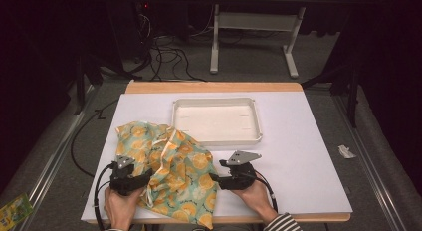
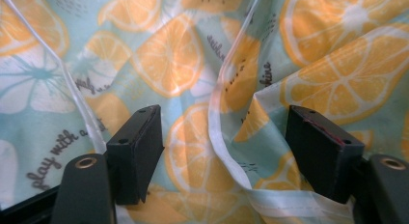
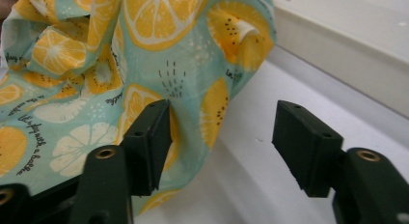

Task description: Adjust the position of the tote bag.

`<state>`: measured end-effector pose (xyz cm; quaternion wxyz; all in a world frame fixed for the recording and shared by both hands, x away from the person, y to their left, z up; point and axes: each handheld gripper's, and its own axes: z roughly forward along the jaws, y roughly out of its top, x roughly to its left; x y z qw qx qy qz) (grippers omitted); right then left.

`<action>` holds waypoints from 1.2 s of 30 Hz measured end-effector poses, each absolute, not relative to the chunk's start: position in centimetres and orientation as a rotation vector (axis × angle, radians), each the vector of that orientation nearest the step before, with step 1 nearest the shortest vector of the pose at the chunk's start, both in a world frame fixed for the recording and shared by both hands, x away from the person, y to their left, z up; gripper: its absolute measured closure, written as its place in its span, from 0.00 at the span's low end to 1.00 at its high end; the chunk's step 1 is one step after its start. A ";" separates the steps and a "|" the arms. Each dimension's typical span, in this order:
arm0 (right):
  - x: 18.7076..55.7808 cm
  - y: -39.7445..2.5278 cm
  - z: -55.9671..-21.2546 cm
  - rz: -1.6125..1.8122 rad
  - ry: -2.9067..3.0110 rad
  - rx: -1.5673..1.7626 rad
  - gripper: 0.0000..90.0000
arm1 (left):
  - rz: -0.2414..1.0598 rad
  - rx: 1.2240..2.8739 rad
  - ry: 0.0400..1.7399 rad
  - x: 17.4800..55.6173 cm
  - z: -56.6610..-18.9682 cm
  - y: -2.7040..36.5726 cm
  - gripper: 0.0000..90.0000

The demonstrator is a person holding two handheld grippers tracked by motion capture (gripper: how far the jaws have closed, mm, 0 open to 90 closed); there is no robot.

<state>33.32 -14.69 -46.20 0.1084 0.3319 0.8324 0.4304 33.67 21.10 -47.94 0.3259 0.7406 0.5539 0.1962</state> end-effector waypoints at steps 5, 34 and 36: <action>33.8 -14.0 -46.8 1.260 2.477 0.960 0.71 | 0.519 1.948 1.455 33.7 -47.9 21.2 0.38; 32.9 -16.3 -46.6 1.292 2.481 0.941 1.00 | 0.383 1.973 1.280 33.1 -48.0 19.8 1.00; 32.9 -16.4 -46.5 1.294 2.475 0.944 1.00 | 0.373 1.972 1.278 33.0 -48.0 19.7 1.00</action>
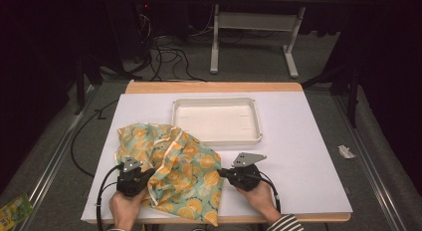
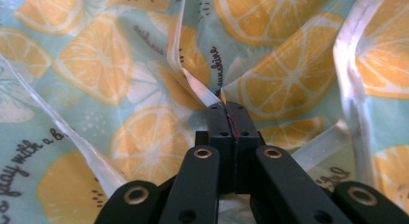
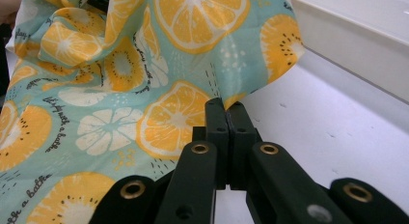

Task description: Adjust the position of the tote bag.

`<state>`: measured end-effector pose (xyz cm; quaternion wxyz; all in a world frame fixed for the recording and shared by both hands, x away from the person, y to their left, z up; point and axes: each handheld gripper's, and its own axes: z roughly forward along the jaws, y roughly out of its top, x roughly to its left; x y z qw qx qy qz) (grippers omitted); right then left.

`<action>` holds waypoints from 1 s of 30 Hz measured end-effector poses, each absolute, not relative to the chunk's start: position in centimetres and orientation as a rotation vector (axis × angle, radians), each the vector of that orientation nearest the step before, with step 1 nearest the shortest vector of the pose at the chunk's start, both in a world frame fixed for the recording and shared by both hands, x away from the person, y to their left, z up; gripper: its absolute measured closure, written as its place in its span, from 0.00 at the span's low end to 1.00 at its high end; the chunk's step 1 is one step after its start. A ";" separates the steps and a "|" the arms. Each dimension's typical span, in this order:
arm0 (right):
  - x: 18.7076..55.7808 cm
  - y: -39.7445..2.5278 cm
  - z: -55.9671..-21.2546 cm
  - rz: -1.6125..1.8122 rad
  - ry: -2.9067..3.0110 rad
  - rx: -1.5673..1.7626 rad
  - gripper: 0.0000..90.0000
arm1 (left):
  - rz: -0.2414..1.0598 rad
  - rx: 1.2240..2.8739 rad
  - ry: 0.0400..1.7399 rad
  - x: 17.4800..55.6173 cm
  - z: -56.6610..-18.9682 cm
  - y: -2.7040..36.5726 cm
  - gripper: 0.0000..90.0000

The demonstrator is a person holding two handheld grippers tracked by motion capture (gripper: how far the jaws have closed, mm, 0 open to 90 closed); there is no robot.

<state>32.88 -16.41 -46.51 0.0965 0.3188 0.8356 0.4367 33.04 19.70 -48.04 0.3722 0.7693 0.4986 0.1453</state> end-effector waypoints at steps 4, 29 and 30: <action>32.8 -16.9 -46.5 1.280 2.473 0.941 1.00 | 0.363 1.968 1.271 32.9 -48.1 19.5 1.00; 31.3 -20.2 -46.5 1.249 2.431 0.964 1.00 | 0.313 1.994 1.172 32.0 -48.1 17.0 1.00; 31.2 -20.3 -46.5 1.249 2.427 0.972 1.00 | 0.310 1.995 1.170 31.9 -48.0 16.9 1.00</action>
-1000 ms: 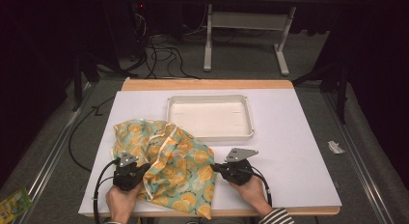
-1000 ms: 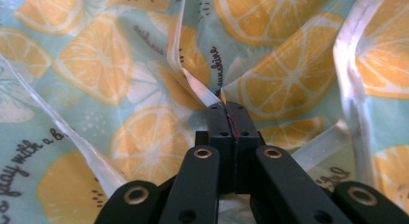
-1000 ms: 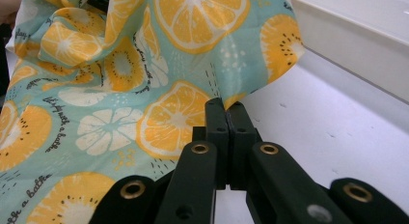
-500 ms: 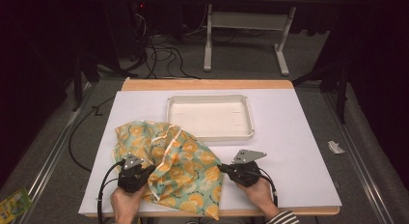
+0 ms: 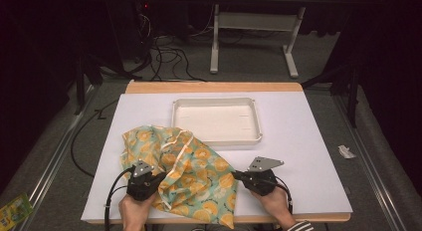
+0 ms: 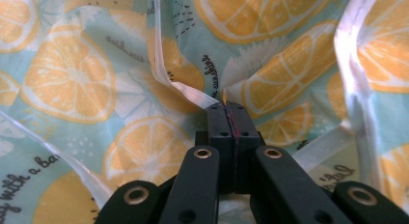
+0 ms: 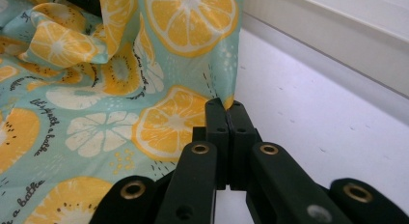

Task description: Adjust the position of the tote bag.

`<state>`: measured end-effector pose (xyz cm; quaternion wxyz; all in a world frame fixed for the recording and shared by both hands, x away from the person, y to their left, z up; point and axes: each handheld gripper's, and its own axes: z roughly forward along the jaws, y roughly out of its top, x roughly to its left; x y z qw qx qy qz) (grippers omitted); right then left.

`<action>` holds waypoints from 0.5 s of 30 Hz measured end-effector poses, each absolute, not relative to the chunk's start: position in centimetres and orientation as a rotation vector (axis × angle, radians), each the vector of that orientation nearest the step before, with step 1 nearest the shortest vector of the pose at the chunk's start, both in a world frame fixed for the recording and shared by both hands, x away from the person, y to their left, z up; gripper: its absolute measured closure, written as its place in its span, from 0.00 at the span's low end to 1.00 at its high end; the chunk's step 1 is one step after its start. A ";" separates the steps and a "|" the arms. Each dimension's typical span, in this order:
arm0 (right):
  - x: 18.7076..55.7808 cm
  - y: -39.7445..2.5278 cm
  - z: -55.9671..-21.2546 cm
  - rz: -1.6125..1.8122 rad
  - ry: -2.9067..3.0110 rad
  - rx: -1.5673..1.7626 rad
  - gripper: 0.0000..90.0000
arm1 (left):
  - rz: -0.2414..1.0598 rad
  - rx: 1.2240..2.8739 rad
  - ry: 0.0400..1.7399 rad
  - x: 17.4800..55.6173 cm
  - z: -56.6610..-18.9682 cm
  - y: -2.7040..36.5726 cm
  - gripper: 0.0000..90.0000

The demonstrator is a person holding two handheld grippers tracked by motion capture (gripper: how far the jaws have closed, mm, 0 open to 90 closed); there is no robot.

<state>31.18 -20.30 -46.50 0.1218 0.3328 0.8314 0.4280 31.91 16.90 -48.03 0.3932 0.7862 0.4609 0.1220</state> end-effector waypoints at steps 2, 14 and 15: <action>31.1 -20.5 -46.5 1.248 2.425 0.962 1.00 | 0.309 1.994 1.165 31.8 -48.0 16.7 1.00; 30.5 -21.8 -46.4 1.245 2.404 0.970 1.00 | 0.280 2.004 1.125 31.5 -47.9 15.5 1.00; 30.4 -22.0 -46.4 1.243 2.404 0.980 1.00 | 0.278 2.007 1.119 31.5 -47.9 15.4 1.00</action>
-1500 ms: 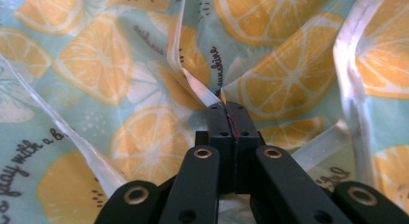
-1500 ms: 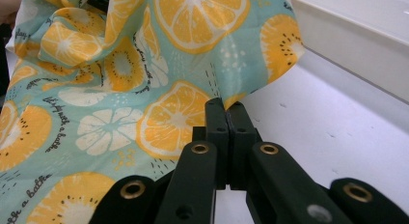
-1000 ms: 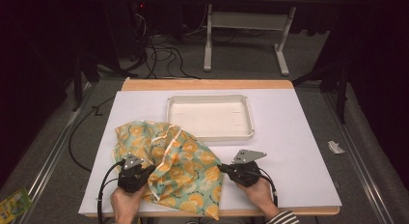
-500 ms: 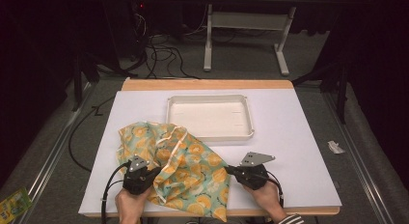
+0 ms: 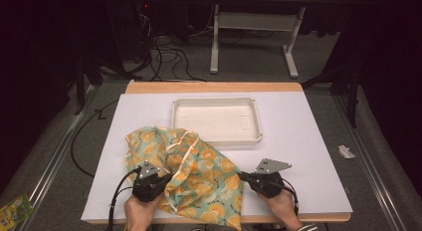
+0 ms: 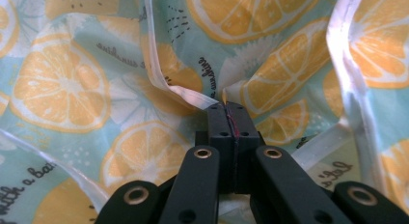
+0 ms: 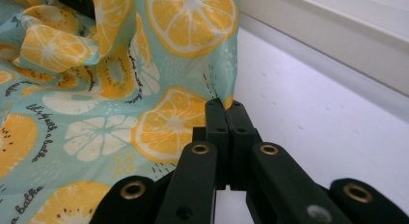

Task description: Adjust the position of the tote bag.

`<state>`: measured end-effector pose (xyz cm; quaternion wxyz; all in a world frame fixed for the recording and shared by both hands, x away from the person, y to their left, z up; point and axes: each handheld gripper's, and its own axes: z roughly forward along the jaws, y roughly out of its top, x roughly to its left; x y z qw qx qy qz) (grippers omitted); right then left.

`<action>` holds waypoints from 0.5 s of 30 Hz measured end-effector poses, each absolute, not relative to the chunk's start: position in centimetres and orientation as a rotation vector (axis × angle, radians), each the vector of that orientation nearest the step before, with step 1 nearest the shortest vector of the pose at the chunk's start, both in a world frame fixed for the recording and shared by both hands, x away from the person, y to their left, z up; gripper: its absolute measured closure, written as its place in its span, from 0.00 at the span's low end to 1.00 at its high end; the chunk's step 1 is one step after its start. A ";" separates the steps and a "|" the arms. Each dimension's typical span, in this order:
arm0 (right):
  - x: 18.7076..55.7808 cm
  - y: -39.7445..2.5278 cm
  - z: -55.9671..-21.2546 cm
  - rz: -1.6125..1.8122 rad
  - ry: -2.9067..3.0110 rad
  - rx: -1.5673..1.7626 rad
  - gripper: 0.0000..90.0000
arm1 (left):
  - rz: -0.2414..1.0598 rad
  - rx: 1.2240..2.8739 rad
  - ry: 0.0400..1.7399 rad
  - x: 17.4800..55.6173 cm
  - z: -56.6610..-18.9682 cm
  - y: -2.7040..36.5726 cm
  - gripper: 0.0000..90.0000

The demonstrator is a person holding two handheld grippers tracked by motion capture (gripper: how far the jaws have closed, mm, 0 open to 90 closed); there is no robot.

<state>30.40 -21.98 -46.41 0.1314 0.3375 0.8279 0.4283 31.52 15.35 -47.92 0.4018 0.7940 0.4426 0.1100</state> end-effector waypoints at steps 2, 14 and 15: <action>30.4 -22.1 -46.4 1.242 2.400 0.979 1.00 | 0.277 2.010 1.116 31.5 -47.9 15.2 1.00; 29.9 -23.5 -46.4 1.235 2.370 1.008 1.00 | 0.271 2.018 1.079 31.4 -47.9 13.9 1.00; 29.9 -23.7 -46.4 1.233 2.365 1.011 1.00 | 0.270 2.019 1.072 31.4 -47.8 13.7 1.00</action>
